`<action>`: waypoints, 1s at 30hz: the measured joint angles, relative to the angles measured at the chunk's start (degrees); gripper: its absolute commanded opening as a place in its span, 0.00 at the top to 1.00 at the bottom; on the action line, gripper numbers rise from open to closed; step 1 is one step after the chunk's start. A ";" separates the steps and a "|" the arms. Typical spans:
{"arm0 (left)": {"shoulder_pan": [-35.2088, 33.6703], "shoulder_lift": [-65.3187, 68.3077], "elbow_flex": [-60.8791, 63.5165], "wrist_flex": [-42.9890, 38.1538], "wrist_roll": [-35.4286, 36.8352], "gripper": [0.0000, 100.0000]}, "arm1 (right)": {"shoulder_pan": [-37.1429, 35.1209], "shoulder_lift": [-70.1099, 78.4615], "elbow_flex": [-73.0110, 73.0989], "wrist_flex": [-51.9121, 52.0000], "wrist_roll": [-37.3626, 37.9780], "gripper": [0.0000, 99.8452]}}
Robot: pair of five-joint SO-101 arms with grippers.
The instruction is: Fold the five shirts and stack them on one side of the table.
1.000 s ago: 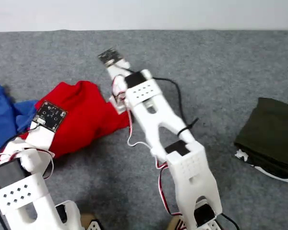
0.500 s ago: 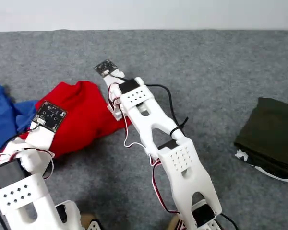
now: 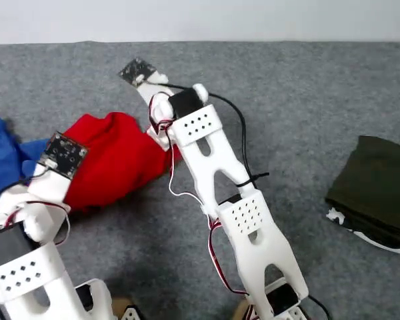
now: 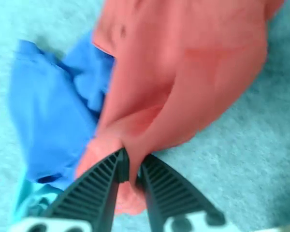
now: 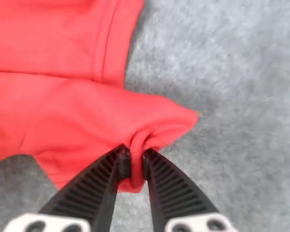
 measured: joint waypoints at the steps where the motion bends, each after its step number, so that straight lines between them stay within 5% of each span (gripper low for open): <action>1: 0.00 0.00 -1.23 0.00 0.53 1.00 | 0.00 0.00 -1.49 0.53 0.00 0.99; 10: 0.00 0.00 -14.33 4.22 4.75 1.00 | 5.98 -6.95 0.00 0.62 0.00 0.99; 22: 0.26 -0.09 -25.85 9.76 6.77 1.00 | 9.58 -44.40 32.09 0.62 3.16 0.99; 30: 13.27 -0.70 -31.30 12.66 7.65 1.00 | 11.87 -63.38 34.99 0.62 3.43 0.99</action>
